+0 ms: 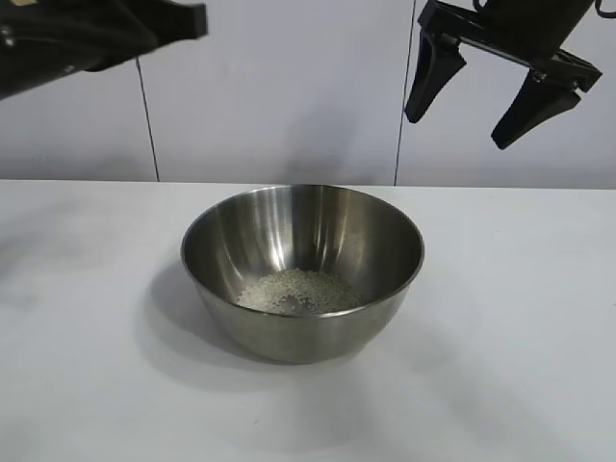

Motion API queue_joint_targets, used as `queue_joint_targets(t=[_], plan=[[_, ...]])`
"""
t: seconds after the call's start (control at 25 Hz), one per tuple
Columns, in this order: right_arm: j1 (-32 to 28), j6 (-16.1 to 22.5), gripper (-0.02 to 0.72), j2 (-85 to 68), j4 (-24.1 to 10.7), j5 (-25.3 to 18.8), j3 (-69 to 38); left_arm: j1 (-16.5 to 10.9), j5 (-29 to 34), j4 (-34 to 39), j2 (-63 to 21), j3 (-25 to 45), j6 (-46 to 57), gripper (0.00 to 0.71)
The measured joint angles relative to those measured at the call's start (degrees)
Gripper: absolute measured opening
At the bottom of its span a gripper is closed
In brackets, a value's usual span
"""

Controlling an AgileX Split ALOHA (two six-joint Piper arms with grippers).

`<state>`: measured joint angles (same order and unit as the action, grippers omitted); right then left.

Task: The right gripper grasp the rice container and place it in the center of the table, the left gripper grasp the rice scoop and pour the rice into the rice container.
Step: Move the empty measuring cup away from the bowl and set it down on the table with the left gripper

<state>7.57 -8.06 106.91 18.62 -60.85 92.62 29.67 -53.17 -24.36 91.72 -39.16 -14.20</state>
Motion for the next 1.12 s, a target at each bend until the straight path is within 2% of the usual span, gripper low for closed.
queue_joint_targets(t=[0.12, 0.24, 0.36, 0.52, 0.72, 0.96, 1.12], plan=[[0.0, 0.0, 0.661, 0.0, 0.0, 0.0, 0.0, -3.4, 0.6, 0.3, -0.5, 3.8, 0.1, 0.009], [0.0, 0.0, 0.661, 0.0, 0.0, 0.1, 0.0, -6.5, 0.7, 5.4, 2.0, 6.4, 0.1, 0.009], [0.0, 0.0, 0.661, 0.0, 0.0, 0.3, 0.0, -8.8, -1.1, 11.7, 6.4, 7.2, 0.2, 0.009], [0.0, 0.0, 0.661, 0.0, 0.0, 0.4, 0.0, -10.6, -4.3, 14.0, 11.2, 7.2, 1.9, 0.009], [0.0, 0.0, 0.661, 0.0, 0.0, 0.4, 0.0, -11.4, -6.0, 14.9, 17.0, 7.2, 4.7, 0.009], [0.0, 0.0, 0.661, 0.0, 0.0, 0.7, 0.0, -11.5, -11.4, 18.7, 24.7, 7.1, 7.5, 0.009], [0.0, 0.0, 0.661, 0.0, 0.0, 0.7, 0.0, -11.5, -11.7, 19.0, 28.6, 7.0, 8.6, 0.009]])
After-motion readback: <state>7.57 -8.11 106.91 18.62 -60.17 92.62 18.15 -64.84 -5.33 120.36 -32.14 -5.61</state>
